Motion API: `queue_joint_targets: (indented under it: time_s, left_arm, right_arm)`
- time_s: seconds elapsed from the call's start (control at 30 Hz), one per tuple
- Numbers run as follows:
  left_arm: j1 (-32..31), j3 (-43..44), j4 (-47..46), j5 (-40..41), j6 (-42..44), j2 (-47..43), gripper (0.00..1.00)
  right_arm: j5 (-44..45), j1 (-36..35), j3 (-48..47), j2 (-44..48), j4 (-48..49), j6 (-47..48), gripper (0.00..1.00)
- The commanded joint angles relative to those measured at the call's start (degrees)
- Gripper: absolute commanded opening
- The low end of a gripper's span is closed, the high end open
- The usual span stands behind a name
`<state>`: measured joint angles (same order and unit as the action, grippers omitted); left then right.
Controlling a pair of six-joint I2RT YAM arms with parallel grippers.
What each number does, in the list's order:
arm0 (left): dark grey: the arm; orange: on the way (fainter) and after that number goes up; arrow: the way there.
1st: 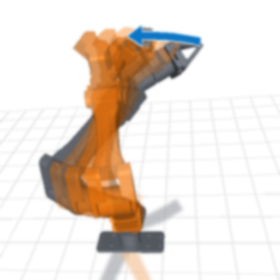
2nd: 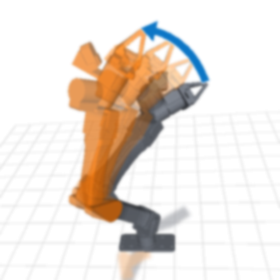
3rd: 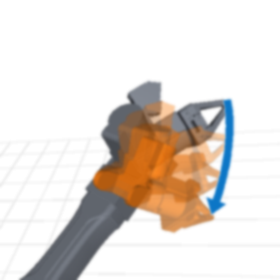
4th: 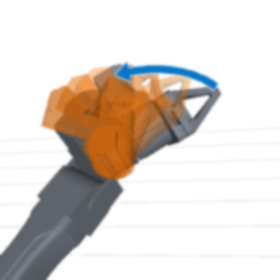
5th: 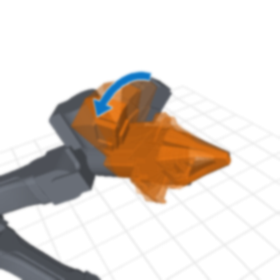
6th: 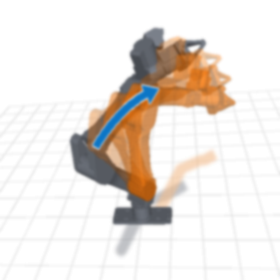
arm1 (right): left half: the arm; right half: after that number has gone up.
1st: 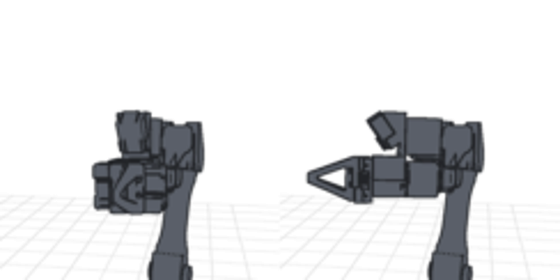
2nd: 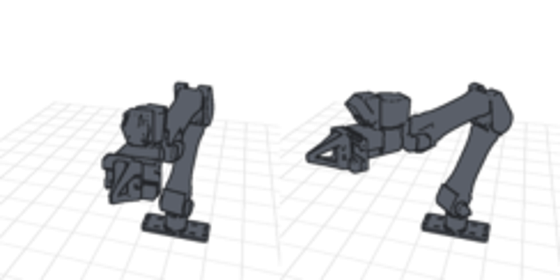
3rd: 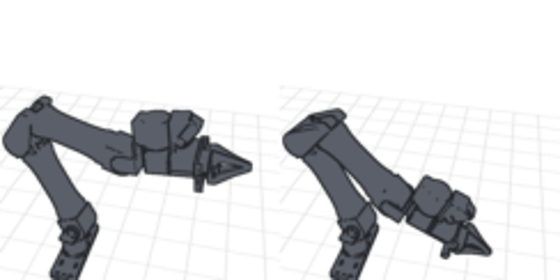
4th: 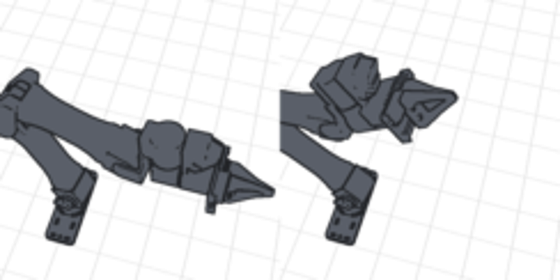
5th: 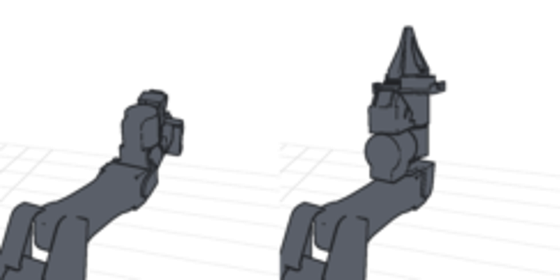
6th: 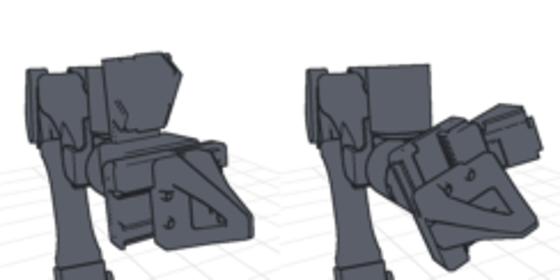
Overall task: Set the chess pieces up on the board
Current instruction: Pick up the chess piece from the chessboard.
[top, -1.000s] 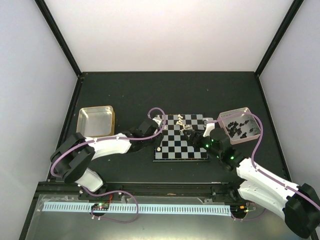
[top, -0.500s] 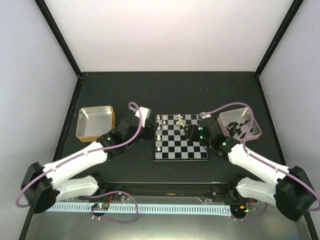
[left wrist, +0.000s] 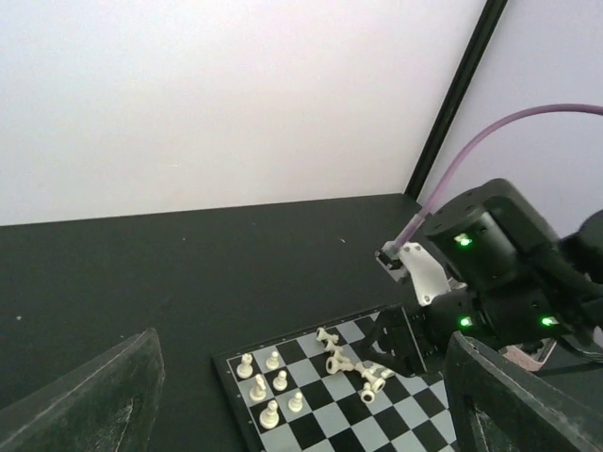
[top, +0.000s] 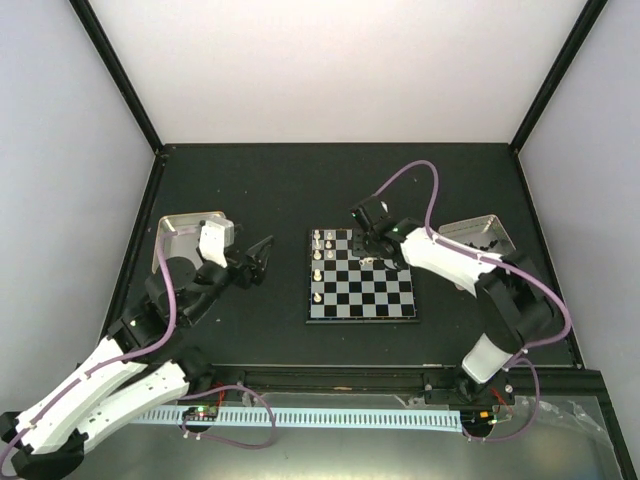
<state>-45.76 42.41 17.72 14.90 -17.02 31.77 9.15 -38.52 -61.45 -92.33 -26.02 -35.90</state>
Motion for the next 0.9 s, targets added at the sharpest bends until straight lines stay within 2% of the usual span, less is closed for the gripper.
queue_joint_targets:
  time_s: [0.0,0.5,0.87]
  left_arm:
    - [0.25,2.61,6.07,1.03,3.81,-1.29,0.83]
    - [0.25,0.81,6.75,0.62,3.31,-2.41,0.84]
    - [0.31,0.67,6.98,0.91,3.13,-2.55,0.84]
  right_arm:
    - [4.34,0.05,-3.12,-4.03,-7.41,2.36,0.28]
    - [2.22,0.04,-2.77,-8.32,-6.48,1.47,0.19]
    - [1.94,0.09,-2.31,-11.14,-4.70,2.12,0.19]
